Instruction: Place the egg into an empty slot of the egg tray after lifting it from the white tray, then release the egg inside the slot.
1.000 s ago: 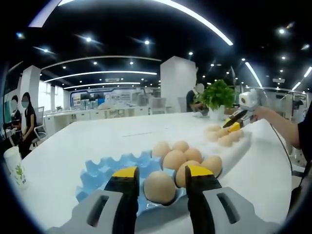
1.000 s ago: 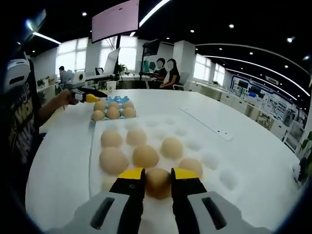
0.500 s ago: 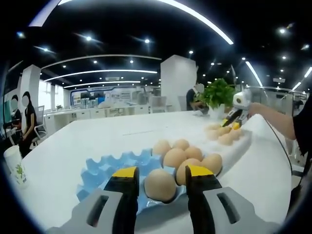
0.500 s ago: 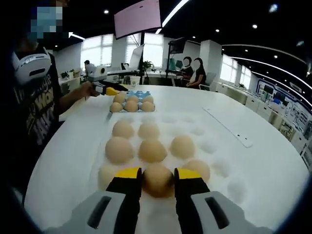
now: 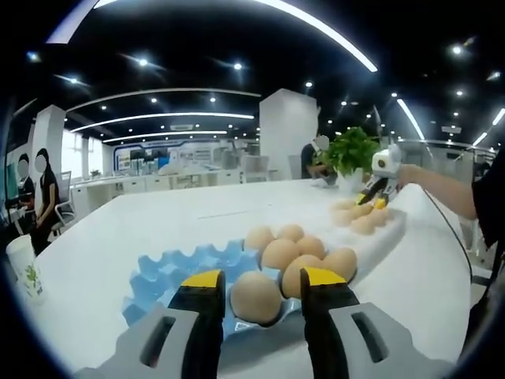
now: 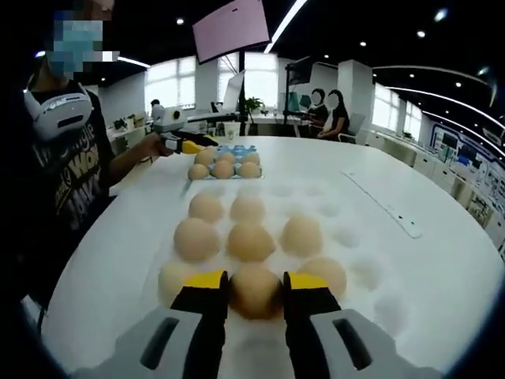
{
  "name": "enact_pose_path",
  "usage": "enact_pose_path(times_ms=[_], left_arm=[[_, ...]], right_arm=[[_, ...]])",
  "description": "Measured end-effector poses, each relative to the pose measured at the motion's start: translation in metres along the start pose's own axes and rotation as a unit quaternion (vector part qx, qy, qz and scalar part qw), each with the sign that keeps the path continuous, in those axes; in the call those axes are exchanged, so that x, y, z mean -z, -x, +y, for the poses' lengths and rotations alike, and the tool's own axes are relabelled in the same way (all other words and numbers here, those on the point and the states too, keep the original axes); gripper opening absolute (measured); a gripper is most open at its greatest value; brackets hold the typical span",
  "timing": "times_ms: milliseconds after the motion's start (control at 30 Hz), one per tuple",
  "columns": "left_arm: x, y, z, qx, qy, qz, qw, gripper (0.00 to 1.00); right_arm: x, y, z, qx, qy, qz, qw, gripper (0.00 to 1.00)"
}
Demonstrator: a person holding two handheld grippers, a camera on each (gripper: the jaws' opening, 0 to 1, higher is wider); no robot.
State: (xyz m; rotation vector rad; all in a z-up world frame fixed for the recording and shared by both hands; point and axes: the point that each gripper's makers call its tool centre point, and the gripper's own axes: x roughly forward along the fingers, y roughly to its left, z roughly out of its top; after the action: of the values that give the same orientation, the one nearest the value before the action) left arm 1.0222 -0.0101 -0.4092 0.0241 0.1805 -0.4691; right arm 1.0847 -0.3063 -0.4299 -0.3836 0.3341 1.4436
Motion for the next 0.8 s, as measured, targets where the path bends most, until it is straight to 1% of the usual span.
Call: enact_pose_path(times_ms=[33,67,100,133,200,233,300,467,600,733,800], left_arm=[[0.000,0.000,0.000,0.000,0.000,0.000,1.0000,0.39],[0.001,0.001,0.000,0.000,0.000,0.001,1.0000,0.39],[0.001,0.001,0.000,0.000,0.000,0.002,1.0000,0.39],[0.001,0.002,0.001,-0.001,0.000,0.002,1.0000,0.39],[0.000,0.002,0.002,-0.002,0.000,0.002,1.0000,0.39],[0.000,0.002,0.003,-0.003,-0.001,0.003,1.0000,0.39],[-0.002,0.003,0.004,-0.004,-0.002,0.001,1.0000,0.39],[-0.005,0.001,0.003,-0.002,-0.003,-0.001,1.0000,0.39],[-0.005,-0.002,0.001,0.001,-0.003,-0.001,1.0000,0.39],[-0.006,-0.003,-0.001,0.004,-0.004,-0.001,1.0000,0.39],[-0.007,-0.004,-0.002,0.006,-0.005,-0.002,1.0000,0.39]], right_arm=[[-0.001,0.001,-0.001,0.005,-0.001,-0.017,0.9998,0.29],[-0.001,0.002,-0.003,0.013,-0.020,-0.029,0.9993,0.29],[0.001,0.006,-0.010,0.021,-0.047,-0.044,0.9977,0.29],[0.001,0.007,-0.011,0.025,-0.054,-0.053,0.9969,0.29],[0.003,0.009,-0.013,0.030,-0.058,-0.058,0.9962,0.29],[0.003,0.010,-0.015,0.033,-0.074,-0.062,0.9948,0.29],[0.003,0.010,-0.016,0.034,-0.072,-0.063,0.9949,0.28],[0.004,0.014,-0.021,0.041,-0.083,-0.070,0.9933,0.28],[0.001,0.017,-0.022,0.047,-0.089,-0.087,0.9911,0.28],[-0.005,0.022,-0.023,0.051,-0.096,-0.110,0.9880,0.28],[-0.009,0.021,-0.020,0.050,-0.103,-0.118,0.9864,0.28]])
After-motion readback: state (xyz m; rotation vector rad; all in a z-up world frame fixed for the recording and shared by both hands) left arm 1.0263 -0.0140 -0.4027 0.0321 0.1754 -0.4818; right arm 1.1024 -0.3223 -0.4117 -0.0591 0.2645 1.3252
